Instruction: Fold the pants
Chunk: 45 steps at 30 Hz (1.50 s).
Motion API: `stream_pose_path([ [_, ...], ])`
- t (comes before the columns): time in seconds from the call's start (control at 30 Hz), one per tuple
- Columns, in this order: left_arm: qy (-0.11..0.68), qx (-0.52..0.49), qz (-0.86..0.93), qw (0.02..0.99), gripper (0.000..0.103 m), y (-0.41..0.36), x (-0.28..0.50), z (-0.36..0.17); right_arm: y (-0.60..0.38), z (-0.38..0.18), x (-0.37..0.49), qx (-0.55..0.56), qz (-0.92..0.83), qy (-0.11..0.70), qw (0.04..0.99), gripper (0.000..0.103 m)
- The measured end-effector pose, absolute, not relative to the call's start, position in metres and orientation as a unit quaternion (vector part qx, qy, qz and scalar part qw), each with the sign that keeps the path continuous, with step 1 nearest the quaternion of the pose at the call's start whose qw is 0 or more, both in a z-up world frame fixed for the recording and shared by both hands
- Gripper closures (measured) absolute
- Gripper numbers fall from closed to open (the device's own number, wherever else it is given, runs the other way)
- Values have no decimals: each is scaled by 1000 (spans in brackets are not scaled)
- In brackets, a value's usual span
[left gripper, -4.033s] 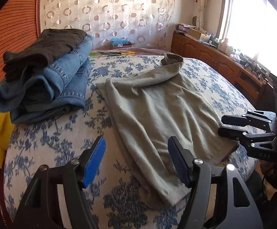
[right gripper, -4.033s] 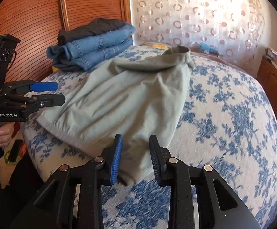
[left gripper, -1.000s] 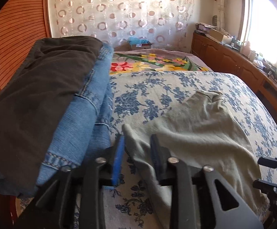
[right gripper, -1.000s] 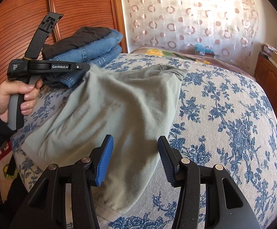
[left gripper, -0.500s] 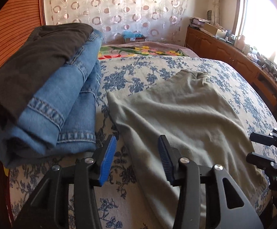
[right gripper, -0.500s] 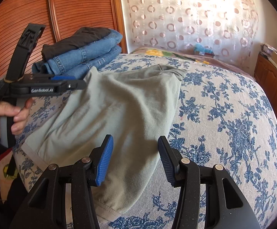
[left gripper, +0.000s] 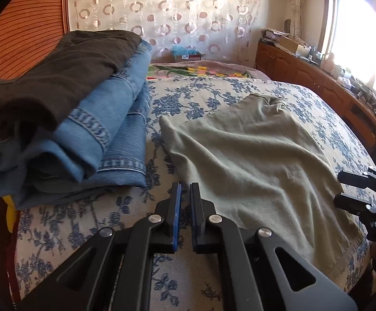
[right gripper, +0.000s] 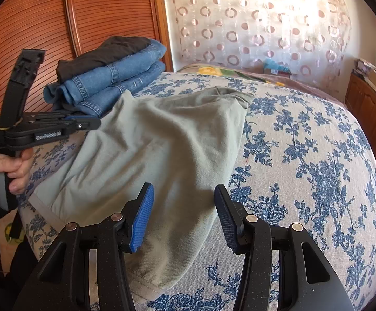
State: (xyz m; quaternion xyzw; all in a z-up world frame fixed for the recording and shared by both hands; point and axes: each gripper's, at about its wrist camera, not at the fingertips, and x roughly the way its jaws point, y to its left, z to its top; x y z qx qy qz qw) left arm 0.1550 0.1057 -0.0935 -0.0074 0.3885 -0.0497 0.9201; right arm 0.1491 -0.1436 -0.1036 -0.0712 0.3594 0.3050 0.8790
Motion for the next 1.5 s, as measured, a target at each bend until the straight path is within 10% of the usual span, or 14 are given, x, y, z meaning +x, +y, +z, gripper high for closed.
stream_pose_path([
  [0.17, 397, -14, -63, 915, 97, 107, 154, -95, -144, -104, 149, -71, 305, 361, 879, 54],
  [0.3, 407, -21, -69, 911, 58, 103, 158, -102, -144, -104, 149, -71, 305, 361, 879, 54],
  [0.47, 413, -24, -68, 908, 57, 99, 163, -109, -144, -104, 149, -71, 305, 360, 879, 54],
  [0.53, 412, -22, -69, 908, 87, 99, 161, -109, -145, -105, 149, -70, 305, 360, 879, 54],
  [0.67, 403, -10, -76, 912, 100, 94, 152, -105, -144, -105, 149, -72, 305, 360, 879, 54],
  [1.13, 392, -38, -58, 917, 98, 115, 140, -100, -142, -104, 149, -72, 305, 362, 878, 54],
  [1.5, 407, -3, -86, 909, 60, 96, 132, -109, -142, -104, 149, -71, 305, 362, 878, 54],
])
